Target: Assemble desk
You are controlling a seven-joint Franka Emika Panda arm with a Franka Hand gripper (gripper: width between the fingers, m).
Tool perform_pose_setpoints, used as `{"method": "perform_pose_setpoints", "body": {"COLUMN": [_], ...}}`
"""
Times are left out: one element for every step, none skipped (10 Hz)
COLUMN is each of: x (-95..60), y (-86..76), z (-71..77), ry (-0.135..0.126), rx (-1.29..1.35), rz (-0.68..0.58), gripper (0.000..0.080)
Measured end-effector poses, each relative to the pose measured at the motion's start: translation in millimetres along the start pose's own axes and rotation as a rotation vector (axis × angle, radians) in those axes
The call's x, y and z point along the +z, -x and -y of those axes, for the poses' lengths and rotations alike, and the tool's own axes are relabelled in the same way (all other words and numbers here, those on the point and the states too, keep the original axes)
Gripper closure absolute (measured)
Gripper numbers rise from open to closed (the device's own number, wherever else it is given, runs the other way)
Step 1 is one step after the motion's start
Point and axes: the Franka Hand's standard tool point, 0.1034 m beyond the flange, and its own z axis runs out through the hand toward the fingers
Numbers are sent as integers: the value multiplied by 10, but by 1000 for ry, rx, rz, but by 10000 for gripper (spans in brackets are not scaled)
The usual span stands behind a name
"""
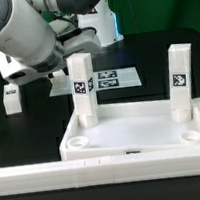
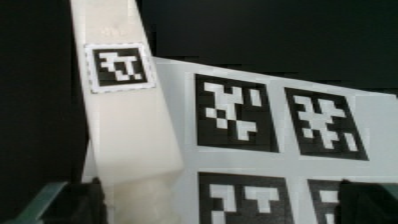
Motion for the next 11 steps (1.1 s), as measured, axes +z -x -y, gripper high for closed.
{"method": "perform_pose_setpoints", "body": {"x": [4,4,4,-11,-37,-47,-17,-11,-9,-7,-5], "y": [-2,-2,-2,13,16,13,47,59,52,50,51], "z": [1,1,2,-32,-43,-37,-47,-104,-96,-91,-94], "ry": [0,0,0,51,131,209,218,208,210,211,210], "rx": [0,0,-2,-56,-92,-135,-187,-194,-193,-195,-194], "rz": [1,1,1,9,2,-27,-34,-30,-29,-28,-28], "gripper": [150,150,150,150,150,150,150,150,150,150,150]}}
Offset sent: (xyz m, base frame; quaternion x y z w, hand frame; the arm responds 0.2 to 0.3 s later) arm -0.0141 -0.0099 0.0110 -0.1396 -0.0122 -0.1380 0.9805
